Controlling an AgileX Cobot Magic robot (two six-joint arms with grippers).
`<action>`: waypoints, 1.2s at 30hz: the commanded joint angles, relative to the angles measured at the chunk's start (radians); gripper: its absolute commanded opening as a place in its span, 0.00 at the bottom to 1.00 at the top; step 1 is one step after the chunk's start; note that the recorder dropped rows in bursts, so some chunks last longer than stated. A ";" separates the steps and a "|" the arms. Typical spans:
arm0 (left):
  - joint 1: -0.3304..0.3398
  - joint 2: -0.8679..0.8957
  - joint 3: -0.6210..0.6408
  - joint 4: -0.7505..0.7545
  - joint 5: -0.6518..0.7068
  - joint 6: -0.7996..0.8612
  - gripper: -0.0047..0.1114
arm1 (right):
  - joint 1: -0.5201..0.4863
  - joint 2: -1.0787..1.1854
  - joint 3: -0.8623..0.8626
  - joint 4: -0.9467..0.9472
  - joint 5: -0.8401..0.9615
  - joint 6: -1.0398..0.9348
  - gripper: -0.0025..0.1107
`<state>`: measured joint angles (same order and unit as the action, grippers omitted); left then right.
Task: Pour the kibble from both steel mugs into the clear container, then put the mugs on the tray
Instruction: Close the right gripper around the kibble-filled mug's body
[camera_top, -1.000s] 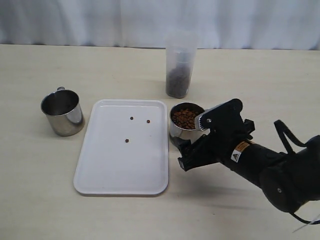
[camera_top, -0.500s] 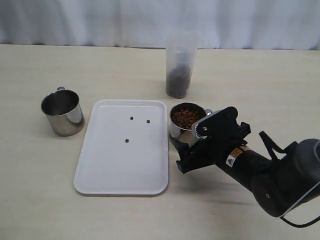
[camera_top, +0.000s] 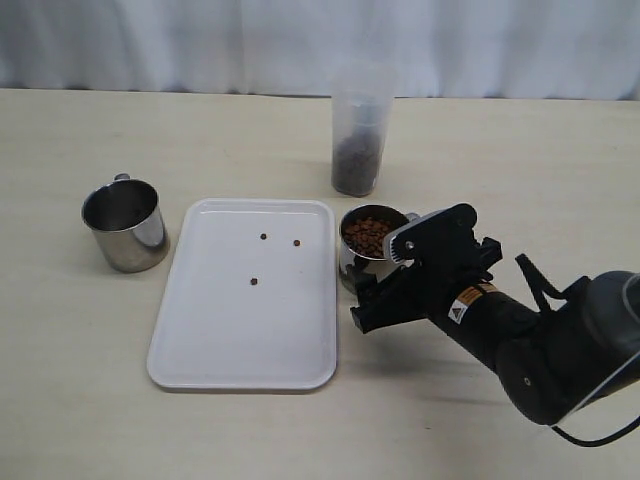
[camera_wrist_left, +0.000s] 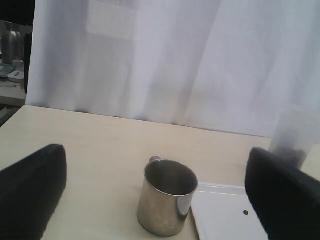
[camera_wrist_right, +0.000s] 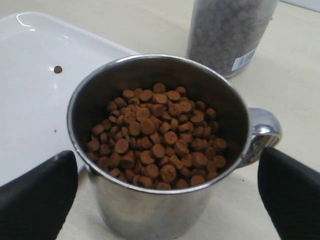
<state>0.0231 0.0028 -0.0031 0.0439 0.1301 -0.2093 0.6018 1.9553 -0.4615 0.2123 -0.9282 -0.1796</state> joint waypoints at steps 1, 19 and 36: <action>0.000 -0.003 0.003 -0.005 -0.008 -0.001 0.88 | 0.002 0.002 -0.003 0.004 -0.016 0.000 0.74; 0.000 -0.003 0.003 -0.005 -0.008 -0.001 0.88 | 0.002 0.075 -0.044 0.040 -0.050 -0.011 0.74; 0.000 -0.003 0.003 -0.005 -0.010 -0.001 0.88 | 0.002 0.127 -0.086 0.094 -0.078 -0.020 0.74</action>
<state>0.0231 0.0028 -0.0031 0.0439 0.1301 -0.2093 0.6036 2.0795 -0.5447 0.2892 -0.9884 -0.1888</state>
